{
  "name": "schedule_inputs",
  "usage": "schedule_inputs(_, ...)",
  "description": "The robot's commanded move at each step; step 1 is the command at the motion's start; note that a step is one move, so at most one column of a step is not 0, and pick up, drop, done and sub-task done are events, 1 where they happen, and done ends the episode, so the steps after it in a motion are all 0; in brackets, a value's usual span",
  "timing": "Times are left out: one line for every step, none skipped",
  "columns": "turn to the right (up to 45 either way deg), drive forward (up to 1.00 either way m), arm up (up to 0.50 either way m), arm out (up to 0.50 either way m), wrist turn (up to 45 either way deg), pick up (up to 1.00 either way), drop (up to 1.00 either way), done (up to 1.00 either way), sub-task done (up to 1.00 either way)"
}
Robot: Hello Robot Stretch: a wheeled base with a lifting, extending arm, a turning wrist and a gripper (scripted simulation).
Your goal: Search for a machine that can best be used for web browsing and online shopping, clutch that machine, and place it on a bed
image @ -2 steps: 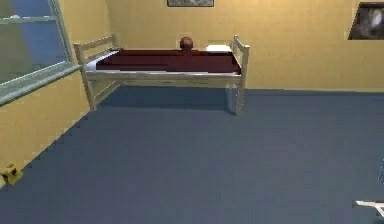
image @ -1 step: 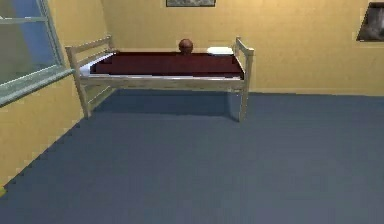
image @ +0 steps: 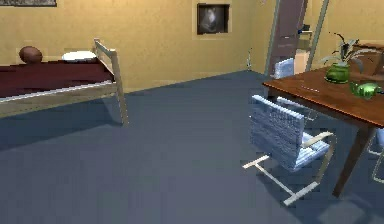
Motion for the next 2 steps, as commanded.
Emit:
schedule_inputs(0.0,1.0,0.0,0.0,0.0,0.0,0.0,0.0,0.0)
schedule_inputs(6.0,0.0,0.0,0.0,0.0,0.0,0.0,0.0,0.0)
